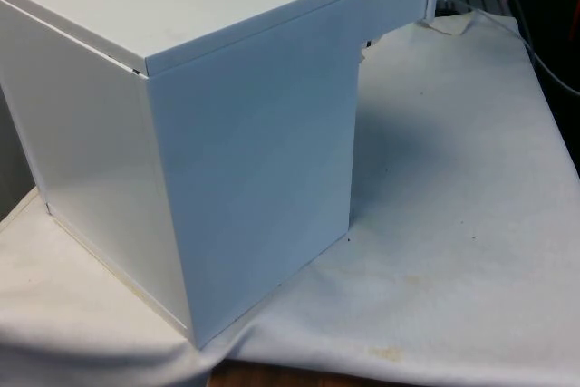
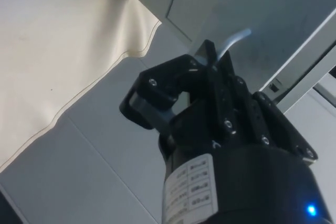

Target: Open the drawer, then close it.

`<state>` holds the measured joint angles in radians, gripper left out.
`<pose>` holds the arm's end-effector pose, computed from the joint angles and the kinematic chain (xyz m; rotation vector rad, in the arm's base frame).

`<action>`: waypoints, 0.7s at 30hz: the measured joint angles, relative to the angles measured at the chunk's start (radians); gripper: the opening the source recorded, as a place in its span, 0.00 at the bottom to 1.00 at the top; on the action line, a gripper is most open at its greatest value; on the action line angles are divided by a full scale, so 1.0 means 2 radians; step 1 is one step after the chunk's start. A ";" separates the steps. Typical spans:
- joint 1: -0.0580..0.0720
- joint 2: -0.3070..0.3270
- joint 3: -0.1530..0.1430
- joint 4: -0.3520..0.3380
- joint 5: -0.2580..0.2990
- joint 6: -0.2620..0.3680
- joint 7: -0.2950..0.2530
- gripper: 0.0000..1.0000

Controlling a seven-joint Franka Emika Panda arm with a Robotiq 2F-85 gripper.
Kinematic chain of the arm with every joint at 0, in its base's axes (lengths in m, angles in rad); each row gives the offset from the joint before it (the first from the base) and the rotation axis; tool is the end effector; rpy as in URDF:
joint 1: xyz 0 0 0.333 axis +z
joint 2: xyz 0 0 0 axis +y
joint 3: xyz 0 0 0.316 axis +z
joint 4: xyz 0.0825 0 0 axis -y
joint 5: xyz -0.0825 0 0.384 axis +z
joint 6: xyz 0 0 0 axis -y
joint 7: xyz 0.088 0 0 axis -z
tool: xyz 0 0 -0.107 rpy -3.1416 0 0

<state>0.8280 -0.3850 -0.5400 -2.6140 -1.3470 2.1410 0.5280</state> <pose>0.4079 0.0834 0.3694 2.1810 0.7323 0.4007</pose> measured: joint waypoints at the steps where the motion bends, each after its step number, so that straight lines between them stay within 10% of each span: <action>1: 0.000 -0.002 0.002 -0.002 0.000 -0.001 0.001 0.03; 21: 0.000 -0.017 0.020 -0.020 -0.008 -0.020 0.010 0.03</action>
<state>0.8270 -0.4200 -0.5000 -2.6540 -1.3640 2.1010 0.5480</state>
